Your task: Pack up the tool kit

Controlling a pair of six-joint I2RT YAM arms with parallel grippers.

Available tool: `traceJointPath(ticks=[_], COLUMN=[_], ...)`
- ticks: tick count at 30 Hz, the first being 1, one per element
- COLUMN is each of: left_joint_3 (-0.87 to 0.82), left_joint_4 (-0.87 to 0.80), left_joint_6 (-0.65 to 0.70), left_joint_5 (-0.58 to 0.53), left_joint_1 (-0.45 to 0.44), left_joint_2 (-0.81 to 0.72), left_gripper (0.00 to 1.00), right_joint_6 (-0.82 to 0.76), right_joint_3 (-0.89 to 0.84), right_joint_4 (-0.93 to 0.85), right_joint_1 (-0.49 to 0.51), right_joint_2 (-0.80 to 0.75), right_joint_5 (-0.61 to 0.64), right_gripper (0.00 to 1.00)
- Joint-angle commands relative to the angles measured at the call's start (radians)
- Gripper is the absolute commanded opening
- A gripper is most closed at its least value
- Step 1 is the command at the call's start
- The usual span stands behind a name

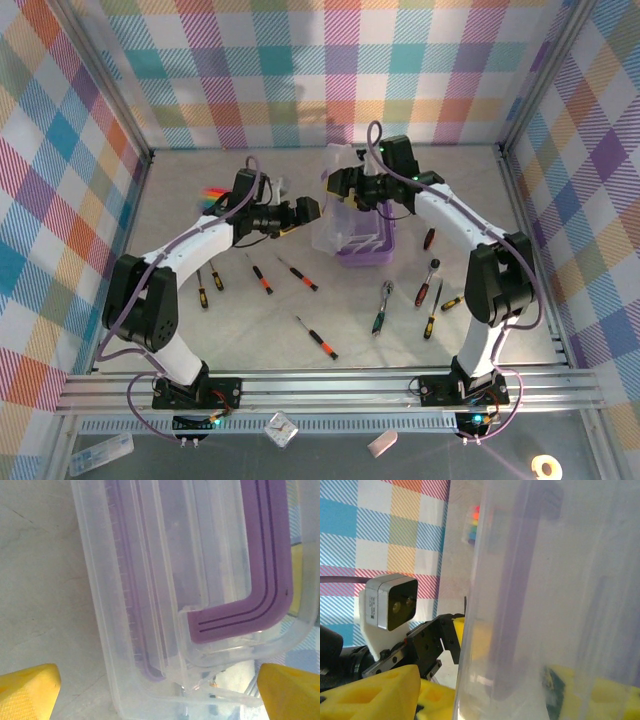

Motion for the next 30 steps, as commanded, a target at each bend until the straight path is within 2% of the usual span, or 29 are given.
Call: traceJointPath(ticks=[1, 8, 17, 21, 24, 27, 30], left_joint_3=[-0.042, -0.026, -0.050, -0.054, -0.058, -0.059, -0.059], left_joint_4=[0.151, 0.126, 0.265, 0.263, 0.231, 0.242, 0.239], left_joint_6=[-0.056, -0.035, -0.099, -0.100, -0.079, -0.085, -0.081], left_joint_5=[0.057, 0.078, 0.150, 0.129, 0.062, 0.051, 0.052], left_joint_1=[0.015, 0.023, 0.022, 0.022, 0.022, 0.022, 0.022], left_joint_2=[-0.066, -0.108, -0.071, -0.074, -0.094, -0.079, -0.054], left_gripper=[1.00, 1.00, 0.98, 0.97, 0.99, 1.00, 1.00], right_joint_6=[0.001, -0.049, -0.067, -0.058, -0.063, -0.061, -0.082], right_joint_3=[0.047, 0.098, 0.158, 0.205, 0.247, 0.259, 0.243], right_joint_4=[-0.019, -0.133, -0.217, -0.230, -0.249, -0.245, -0.256], right_joint_1=[0.017, 0.029, 0.079, 0.100, 0.119, 0.131, 0.132], right_joint_2=[0.006, -0.042, -0.040, -0.027, -0.003, 0.012, -0.013], right_joint_5=[0.029, 0.139, 0.211, 0.227, 0.223, 0.208, 0.247], right_gripper=[0.66, 0.67, 0.67, 0.67, 0.67, 0.67, 0.67])
